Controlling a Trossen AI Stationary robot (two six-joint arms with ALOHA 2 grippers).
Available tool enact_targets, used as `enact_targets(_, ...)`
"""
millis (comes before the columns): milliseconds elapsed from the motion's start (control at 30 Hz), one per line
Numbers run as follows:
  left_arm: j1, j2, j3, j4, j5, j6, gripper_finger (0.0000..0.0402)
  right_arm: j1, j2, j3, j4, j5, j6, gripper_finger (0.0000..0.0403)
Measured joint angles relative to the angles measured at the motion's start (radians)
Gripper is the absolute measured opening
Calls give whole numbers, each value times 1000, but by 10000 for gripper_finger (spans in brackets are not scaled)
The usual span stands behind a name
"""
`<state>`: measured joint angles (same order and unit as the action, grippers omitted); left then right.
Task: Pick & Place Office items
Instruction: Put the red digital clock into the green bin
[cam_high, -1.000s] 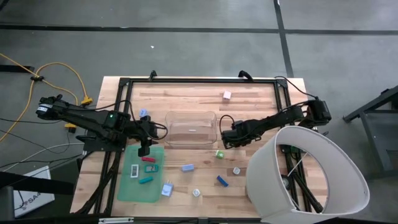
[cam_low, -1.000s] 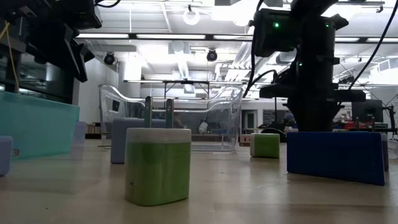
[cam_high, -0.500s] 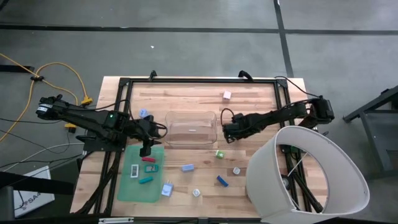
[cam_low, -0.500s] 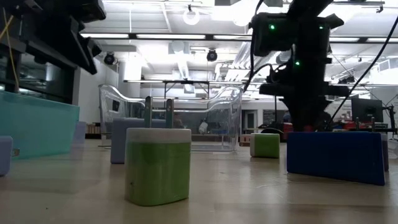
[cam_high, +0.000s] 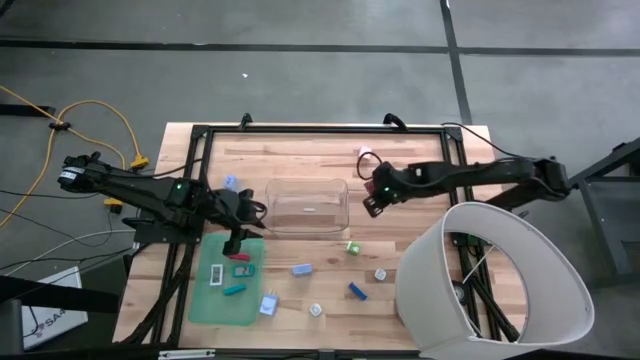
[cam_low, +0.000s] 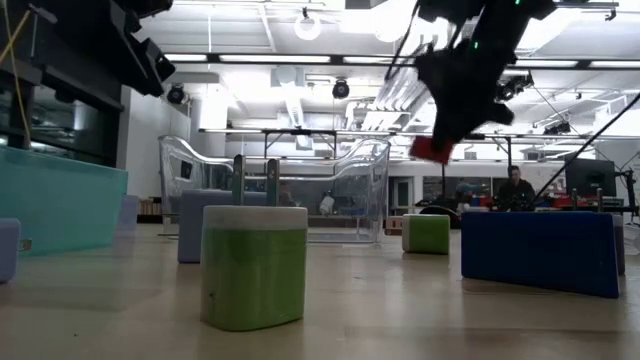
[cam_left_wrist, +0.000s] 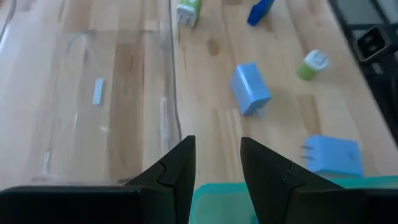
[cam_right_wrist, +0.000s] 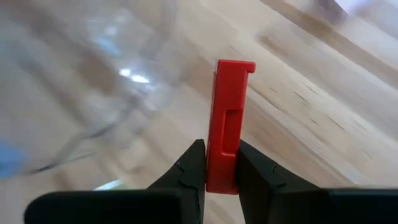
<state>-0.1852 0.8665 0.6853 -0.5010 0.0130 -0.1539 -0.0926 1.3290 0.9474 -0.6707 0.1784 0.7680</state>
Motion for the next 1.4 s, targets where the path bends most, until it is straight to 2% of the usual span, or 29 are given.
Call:
enact_targets(167,45,0,0,32,64,0,123,1,-50,0,128,-112,-97,55)
enact_targets(333,176,0,0,71,171,16,123,-11,-32,0,281,-251,-170,55)
enact_targets(633,494,58,0,235,672,19,123,-54,77,1,564,-453,-277,55)
enact_targets(733,561,122,0,319,765,-16,123,-63,115,1,648,-481,-302,55)
enact_targets(867,590,213,0,479,848,-64,123,-65,152,0,749,-503,-330,55)
enact_targets(1033,584,301,0,686,837,-113,123,-57,180,0,832,-501,-347,55)
enact_targets(1233,563,335,0,750,658,-66,123,-57,182,0,894,-494,-347,55)
enact_targets(1400,540,335,0,793,563,-26,123,-58,182,0,933,-492,-353,55)
